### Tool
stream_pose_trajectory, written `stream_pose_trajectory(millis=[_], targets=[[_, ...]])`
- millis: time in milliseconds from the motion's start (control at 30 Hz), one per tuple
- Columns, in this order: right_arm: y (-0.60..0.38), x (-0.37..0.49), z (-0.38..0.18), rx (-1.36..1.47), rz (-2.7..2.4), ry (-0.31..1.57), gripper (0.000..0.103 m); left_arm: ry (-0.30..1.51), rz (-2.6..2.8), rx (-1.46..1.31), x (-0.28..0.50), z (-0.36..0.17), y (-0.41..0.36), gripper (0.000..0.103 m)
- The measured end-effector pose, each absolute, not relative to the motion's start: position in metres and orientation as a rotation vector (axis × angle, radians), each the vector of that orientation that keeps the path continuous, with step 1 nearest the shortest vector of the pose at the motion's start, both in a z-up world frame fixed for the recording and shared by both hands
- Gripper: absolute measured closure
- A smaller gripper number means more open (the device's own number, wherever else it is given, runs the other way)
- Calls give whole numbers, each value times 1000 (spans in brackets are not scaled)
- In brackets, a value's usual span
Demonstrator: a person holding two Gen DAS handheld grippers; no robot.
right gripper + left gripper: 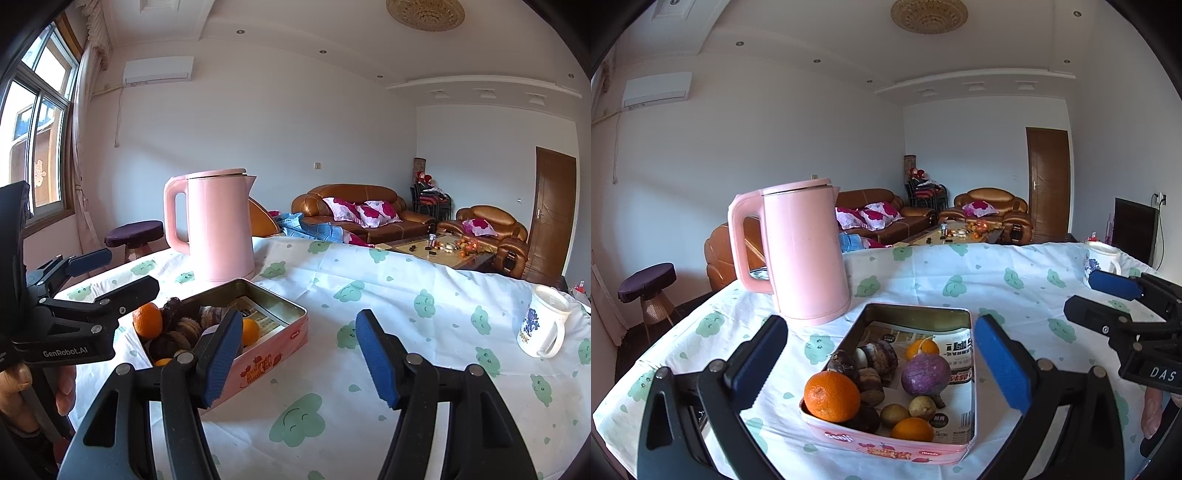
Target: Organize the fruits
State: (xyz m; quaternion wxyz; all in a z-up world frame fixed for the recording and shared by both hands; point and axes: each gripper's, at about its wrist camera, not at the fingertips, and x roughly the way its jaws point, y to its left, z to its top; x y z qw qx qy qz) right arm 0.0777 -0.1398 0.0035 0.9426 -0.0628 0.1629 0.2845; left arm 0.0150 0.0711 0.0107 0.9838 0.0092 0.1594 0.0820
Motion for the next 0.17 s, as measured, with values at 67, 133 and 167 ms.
stream_pose_trajectory(millis=[67,133,167], targets=[[-140,78,3,-131,580,334,38,326,158,15,15,9,72,0],[-141,78,2,-137,577,336,38,321,159,16,14,9,71,0],[-142,78,2,-139,575,338,38,320,157,19,14,8,70,0]])
